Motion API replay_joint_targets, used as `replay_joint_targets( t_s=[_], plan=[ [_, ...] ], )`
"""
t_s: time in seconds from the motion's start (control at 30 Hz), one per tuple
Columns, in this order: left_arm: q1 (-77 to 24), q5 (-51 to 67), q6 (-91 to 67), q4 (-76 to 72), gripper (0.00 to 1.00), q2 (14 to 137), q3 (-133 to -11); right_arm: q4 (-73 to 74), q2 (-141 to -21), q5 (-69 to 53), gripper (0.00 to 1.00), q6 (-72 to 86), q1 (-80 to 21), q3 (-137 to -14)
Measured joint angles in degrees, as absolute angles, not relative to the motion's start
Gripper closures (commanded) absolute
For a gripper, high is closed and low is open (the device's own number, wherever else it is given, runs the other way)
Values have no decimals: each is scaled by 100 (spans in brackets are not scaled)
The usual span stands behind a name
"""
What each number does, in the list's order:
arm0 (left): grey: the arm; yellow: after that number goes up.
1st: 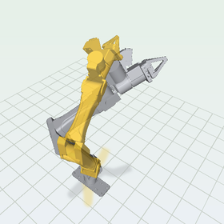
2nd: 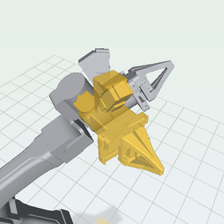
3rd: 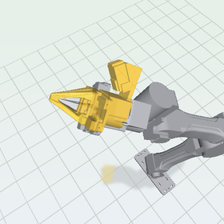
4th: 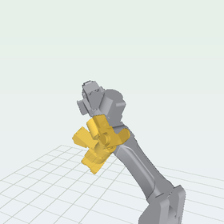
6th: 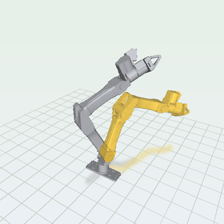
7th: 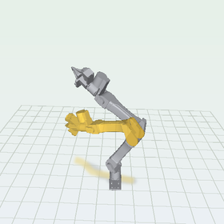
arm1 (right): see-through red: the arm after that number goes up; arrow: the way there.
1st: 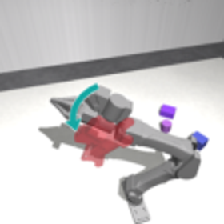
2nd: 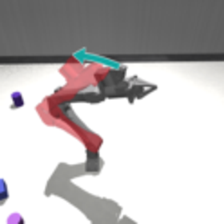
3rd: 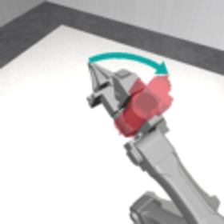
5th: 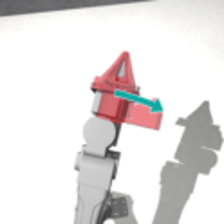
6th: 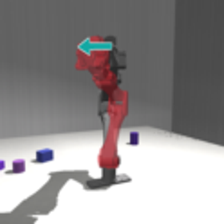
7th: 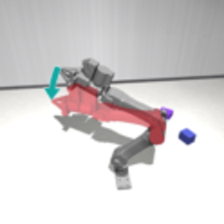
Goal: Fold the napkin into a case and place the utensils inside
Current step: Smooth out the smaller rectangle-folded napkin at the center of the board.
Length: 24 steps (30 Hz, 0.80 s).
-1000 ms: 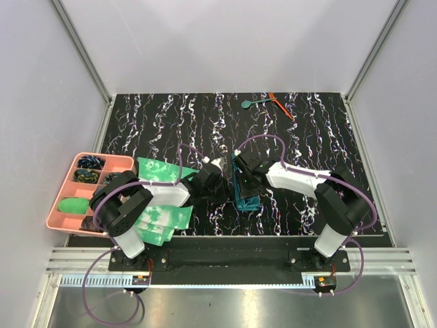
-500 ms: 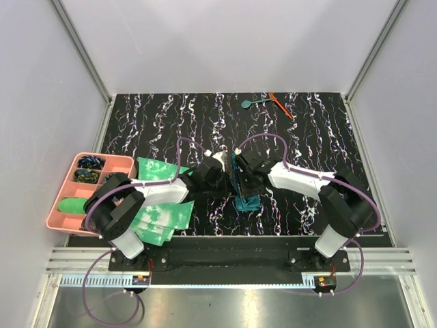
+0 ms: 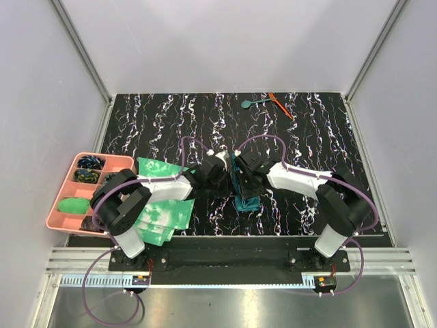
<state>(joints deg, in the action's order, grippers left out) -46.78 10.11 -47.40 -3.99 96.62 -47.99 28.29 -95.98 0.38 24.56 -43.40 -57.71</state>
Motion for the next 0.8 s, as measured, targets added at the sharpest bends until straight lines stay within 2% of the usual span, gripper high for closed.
replay_joint_targets(
  t_s=[0.1,0.23,0.4,0.8],
  plan=[
    [-4678,1013,-4742,-395,93,9708,-4799,2818,-9618,38,75,2443,-4340,-5769],
    [-4678,1015,-4742,-403,93,9817,-4799,2812,-9655,40,90,2436,-4340,-5769],
    [-4678,1015,-4744,-427,94,9939,-4799,2812,-9655,47,100,2449,-4340,-5769],
    [-4707,1079,-4856,-856,96,10066,-4703,2825,-9349,51,100,2812,-4340,-5769]
  ],
)
